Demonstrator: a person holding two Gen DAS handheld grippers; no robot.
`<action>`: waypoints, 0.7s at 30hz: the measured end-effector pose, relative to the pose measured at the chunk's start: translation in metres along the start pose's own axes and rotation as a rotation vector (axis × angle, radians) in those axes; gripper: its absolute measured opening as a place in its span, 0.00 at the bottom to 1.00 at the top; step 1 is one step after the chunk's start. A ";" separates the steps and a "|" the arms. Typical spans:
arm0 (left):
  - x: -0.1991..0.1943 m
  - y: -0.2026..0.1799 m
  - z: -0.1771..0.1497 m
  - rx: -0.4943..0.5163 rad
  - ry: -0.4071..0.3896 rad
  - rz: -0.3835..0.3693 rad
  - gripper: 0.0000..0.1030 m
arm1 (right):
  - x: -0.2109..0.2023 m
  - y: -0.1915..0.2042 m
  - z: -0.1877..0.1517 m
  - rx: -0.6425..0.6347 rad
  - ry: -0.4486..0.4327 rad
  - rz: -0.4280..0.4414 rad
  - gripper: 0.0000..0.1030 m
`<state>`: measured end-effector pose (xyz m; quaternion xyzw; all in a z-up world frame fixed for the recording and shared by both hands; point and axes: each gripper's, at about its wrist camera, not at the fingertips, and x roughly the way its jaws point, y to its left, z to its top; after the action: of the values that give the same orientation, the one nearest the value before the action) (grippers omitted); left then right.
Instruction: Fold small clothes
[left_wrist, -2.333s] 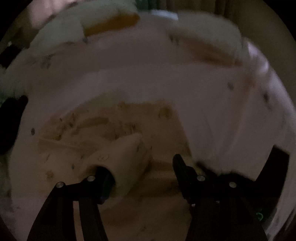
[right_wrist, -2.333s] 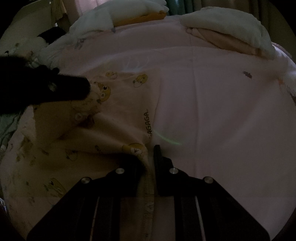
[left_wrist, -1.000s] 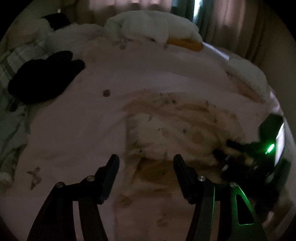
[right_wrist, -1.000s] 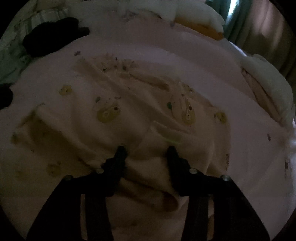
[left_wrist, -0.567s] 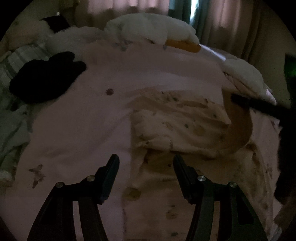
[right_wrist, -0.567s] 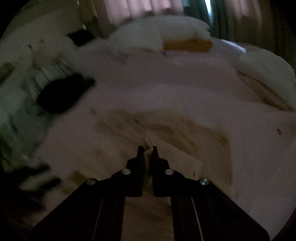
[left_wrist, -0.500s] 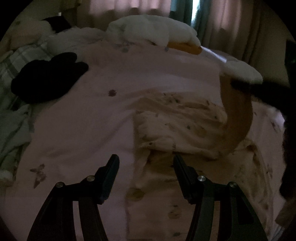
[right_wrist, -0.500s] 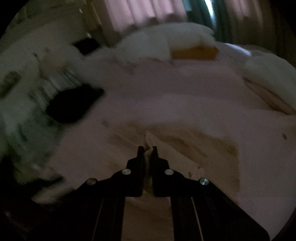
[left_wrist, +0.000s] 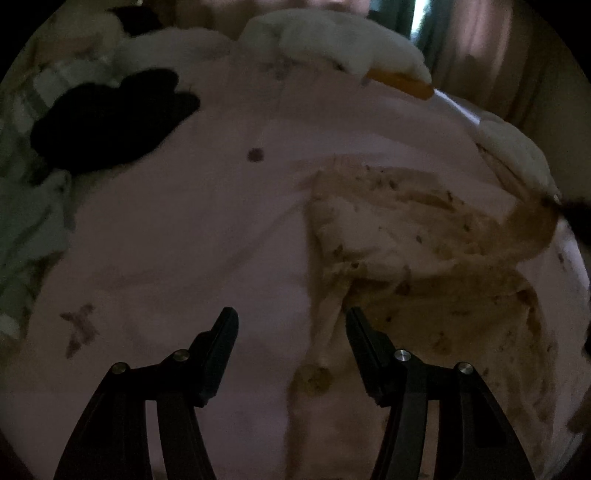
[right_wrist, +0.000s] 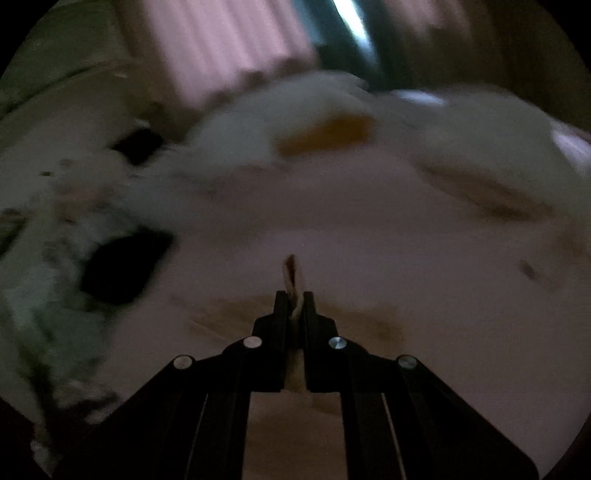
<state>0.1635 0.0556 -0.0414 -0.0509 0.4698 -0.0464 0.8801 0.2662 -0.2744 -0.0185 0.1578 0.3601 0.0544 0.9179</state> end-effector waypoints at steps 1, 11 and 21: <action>0.002 -0.001 -0.001 -0.006 0.006 -0.003 0.58 | 0.004 -0.016 -0.008 0.028 0.028 -0.015 0.07; 0.003 -0.016 -0.019 0.036 0.060 0.028 0.58 | 0.021 -0.079 -0.073 0.002 0.211 -0.210 0.19; -0.003 -0.002 -0.026 -0.015 0.094 -0.007 0.58 | -0.026 -0.062 -0.068 -0.010 0.114 -0.114 0.59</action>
<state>0.1402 0.0529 -0.0528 -0.0570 0.5107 -0.0481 0.8565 0.1999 -0.3217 -0.0694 0.1293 0.4201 0.0129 0.8981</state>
